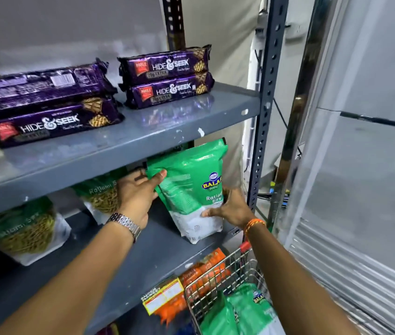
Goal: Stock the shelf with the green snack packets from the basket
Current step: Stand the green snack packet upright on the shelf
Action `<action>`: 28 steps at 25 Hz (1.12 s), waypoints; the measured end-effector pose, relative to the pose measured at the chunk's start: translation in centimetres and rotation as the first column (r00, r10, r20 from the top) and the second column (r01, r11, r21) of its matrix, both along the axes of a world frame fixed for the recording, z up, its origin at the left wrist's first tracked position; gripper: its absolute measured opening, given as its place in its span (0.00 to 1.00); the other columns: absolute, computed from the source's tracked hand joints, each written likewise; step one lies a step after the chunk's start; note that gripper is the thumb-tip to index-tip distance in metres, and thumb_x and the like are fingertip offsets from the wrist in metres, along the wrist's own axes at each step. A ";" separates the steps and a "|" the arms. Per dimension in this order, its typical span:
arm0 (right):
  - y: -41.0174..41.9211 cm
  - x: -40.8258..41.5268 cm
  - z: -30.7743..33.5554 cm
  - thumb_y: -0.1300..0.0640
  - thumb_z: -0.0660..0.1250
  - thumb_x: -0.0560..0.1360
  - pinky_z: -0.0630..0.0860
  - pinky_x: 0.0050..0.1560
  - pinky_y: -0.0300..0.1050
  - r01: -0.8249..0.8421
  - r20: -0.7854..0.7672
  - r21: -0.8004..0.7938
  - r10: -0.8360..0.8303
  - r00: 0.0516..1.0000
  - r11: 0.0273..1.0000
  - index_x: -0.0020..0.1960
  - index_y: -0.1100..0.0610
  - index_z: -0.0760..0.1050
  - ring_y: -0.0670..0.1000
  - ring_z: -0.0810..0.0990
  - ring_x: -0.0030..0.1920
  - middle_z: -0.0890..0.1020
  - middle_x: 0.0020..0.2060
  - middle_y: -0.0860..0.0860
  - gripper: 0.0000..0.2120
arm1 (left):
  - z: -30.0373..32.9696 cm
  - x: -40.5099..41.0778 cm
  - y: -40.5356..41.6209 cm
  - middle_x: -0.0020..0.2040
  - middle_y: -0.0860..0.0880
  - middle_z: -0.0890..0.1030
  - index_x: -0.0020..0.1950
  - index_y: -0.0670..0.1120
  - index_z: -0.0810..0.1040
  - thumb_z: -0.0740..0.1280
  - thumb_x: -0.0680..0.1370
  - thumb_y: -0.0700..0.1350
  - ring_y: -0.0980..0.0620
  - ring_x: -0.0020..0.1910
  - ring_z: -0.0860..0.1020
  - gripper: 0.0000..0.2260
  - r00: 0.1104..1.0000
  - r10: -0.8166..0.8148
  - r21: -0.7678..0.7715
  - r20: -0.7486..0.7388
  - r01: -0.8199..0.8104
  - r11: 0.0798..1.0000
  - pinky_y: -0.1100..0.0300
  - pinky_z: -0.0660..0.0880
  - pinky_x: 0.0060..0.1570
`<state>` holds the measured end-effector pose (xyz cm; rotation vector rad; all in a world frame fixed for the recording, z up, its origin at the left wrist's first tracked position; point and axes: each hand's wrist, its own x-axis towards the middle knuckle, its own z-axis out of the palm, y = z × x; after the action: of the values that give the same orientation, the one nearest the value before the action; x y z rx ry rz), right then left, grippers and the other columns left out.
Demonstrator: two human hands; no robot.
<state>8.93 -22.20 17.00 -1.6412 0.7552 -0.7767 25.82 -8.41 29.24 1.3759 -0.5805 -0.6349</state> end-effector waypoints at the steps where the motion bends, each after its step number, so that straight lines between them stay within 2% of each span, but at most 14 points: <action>1: -0.1 0.2 -0.2 0.71 0.82 0.60 0.82 0.59 0.46 -0.001 0.002 0.001 0.001 1.000 1.000 0.60 0.66 0.79 0.52 0.86 0.57 0.85 0.57 0.59 0.29 | -0.3 0.3 -0.5 0.39 0.53 0.81 0.40 0.48 0.74 0.72 0.75 0.40 0.57 0.38 0.79 0.09 1.000 0.000 0.000 -0.001 0.000 1.000 0.64 0.75 0.39; 4: -0.9 -0.2 -1.2 0.71 0.82 0.60 0.80 0.62 0.40 -0.067 -0.052 0.004 0.067 0.996 0.998 0.62 0.57 0.77 0.41 0.84 0.55 0.84 0.59 0.52 0.33 | -1.8 0.2 -1.2 0.49 0.54 0.82 0.51 0.49 0.78 0.68 0.78 0.46 0.55 0.47 0.78 0.03 0.995 -0.083 0.038 -0.057 0.085 0.996 0.60 0.73 0.48; 6: -1.0 -0.8 -1.8 0.72 0.82 0.60 0.78 0.65 0.43 -0.104 -0.078 0.045 0.108 0.991 0.994 0.65 0.51 0.74 0.39 0.83 0.57 0.84 0.60 0.47 0.39 | -4.3 -0.7 -0.5 0.66 0.54 0.77 0.69 0.50 0.72 0.63 0.80 0.53 0.52 0.64 0.73 0.18 0.979 -0.159 0.100 -0.129 0.172 0.980 0.53 0.68 0.64; 8: -1.3 -1.2 -2.4 0.73 0.81 0.61 0.78 0.63 0.38 -0.138 -0.100 0.064 0.144 0.985 0.988 0.69 0.50 0.69 0.37 0.81 0.59 0.82 0.60 0.44 0.43 | -7.5 -2.3 0.4 0.77 0.55 0.64 0.79 0.52 0.59 0.58 0.80 0.59 0.52 0.75 0.64 0.28 0.964 -0.173 0.157 -0.203 0.206 0.966 0.50 0.60 0.75; 10: -1.2 -1.3 -3.1 0.74 0.80 0.61 0.78 0.64 0.38 -0.148 -0.138 0.065 0.156 0.978 0.987 0.72 0.54 0.67 0.37 0.81 0.59 0.81 0.61 0.46 0.44 | -10.1 -4.1 1.2 0.77 0.58 0.63 0.79 0.52 0.59 0.53 0.81 0.61 0.58 0.72 0.68 0.28 0.942 -0.227 0.130 -0.246 0.264 0.956 0.59 0.67 0.70; 12: -0.7 -1.0 -4.1 0.71 0.82 0.61 0.76 0.69 0.50 -0.088 -0.140 0.059 0.096 0.985 0.994 0.70 0.57 0.69 0.46 0.81 0.63 0.81 0.63 0.50 0.42 | -11.2 -5.6 0.9 0.66 0.59 0.73 0.71 0.56 0.66 0.47 0.82 0.59 0.67 0.54 0.78 0.20 0.920 -0.278 0.089 -0.276 0.312 0.946 0.73 0.76 0.49; 13: 0.1 -0.8 -4.3 0.67 0.83 0.59 0.76 0.69 0.53 -0.027 -0.127 0.034 0.031 0.991 0.999 0.69 0.55 0.70 0.49 0.80 0.64 0.81 0.63 0.51 0.42 | -11.0 -6.2 0.5 0.63 0.59 0.75 0.68 0.58 0.66 0.46 0.83 0.58 0.69 0.49 0.78 0.18 0.920 -0.272 0.071 -0.284 0.303 0.950 0.75 0.76 0.45; 14: 1.0 -0.7 -5.1 0.63 0.85 0.58 0.76 0.68 0.51 0.045 -0.129 -0.011 -0.046 0.991 0.999 0.68 0.53 0.71 0.49 0.80 0.64 0.81 0.63 0.49 0.42 | -10.8 -6.2 -0.1 0.62 0.59 0.74 0.67 0.59 0.65 0.44 0.83 0.59 0.69 0.49 0.78 0.17 0.920 -0.260 0.063 -0.293 0.290 0.955 0.73 0.74 0.48; 16: 3.6 -0.4 -6.2 0.61 0.82 0.59 0.76 0.66 0.43 0.126 -0.104 -0.131 -0.140 0.985 0.983 0.66 0.46 0.70 0.44 0.79 0.64 0.81 0.63 0.43 0.40 | -10.5 -5.1 -1.4 0.66 0.61 0.70 0.68 0.59 0.63 0.42 0.82 0.61 0.63 0.60 0.73 0.19 0.928 -0.224 0.073 -0.299 0.256 0.964 0.66 0.66 0.62; 19: 5.6 -0.6 -7.1 0.73 0.67 0.65 0.80 0.57 0.40 0.189 0.016 -0.082 -0.188 0.982 0.979 0.64 0.50 0.73 0.50 0.81 0.60 0.81 0.60 0.44 0.31 | -11.1 -2.9 -2.9 0.78 0.57 0.59 0.79 0.54 0.57 0.42 0.79 0.67 0.57 0.77 0.58 0.32 0.893 -0.234 0.092 -0.385 0.289 0.953 0.58 0.53 0.74; 21: 4.0 -1.1 -7.0 0.82 0.55 0.65 0.80 0.55 0.37 0.231 0.015 0.015 -0.232 0.973 0.973 0.60 0.53 0.75 0.54 0.80 0.59 0.82 0.58 0.48 0.34 | -11.9 -2.8 -2.9 0.80 0.55 0.56 0.81 0.51 0.54 0.43 0.79 0.67 0.55 0.79 0.54 0.34 0.915 -0.186 0.147 -0.359 0.253 0.956 0.57 0.49 0.76; 23: 1.5 -1.0 -6.8 0.83 0.51 0.66 0.76 0.68 0.45 0.189 -0.041 0.031 -0.187 0.981 0.982 0.67 0.56 0.73 0.53 0.76 0.68 0.79 0.65 0.52 0.37 | -12.5 -3.9 -1.7 0.80 0.52 0.57 0.80 0.49 0.55 0.44 0.79 0.66 0.53 0.80 0.55 0.34 0.934 -0.153 0.164 -0.322 0.214 0.963 0.56 0.50 0.77; 25: 0.0 -0.2 -6.5 0.83 0.51 0.67 0.69 0.75 0.52 0.056 -0.060 0.022 -0.054 0.997 0.998 0.71 0.58 0.70 0.49 0.73 0.72 0.78 0.69 0.51 0.39 | -12.5 -5.5 -0.7 0.78 0.56 0.59 0.80 0.49 0.56 0.43 0.80 0.65 0.55 0.78 0.58 0.32 0.927 -0.150 0.105 -0.344 0.197 0.975 0.60 0.53 0.74; 28: 0.6 1.1 -6.4 0.79 0.57 0.70 0.69 0.74 0.57 -0.011 -0.065 0.007 0.011 0.998 1.000 0.72 0.57 0.70 0.49 0.76 0.70 0.79 0.69 0.51 0.34 | -12.1 -6.8 -1.6 0.78 0.55 0.60 0.80 0.50 0.55 0.42 0.81 0.63 0.56 0.77 0.59 0.31 0.881 -0.187 0.041 -0.435 0.227 0.973 0.64 0.56 0.67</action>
<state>10.05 -21.65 10.63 -1.6696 0.7933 -0.7147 19.02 -9.98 17.12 1.2125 -0.3450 -1.1181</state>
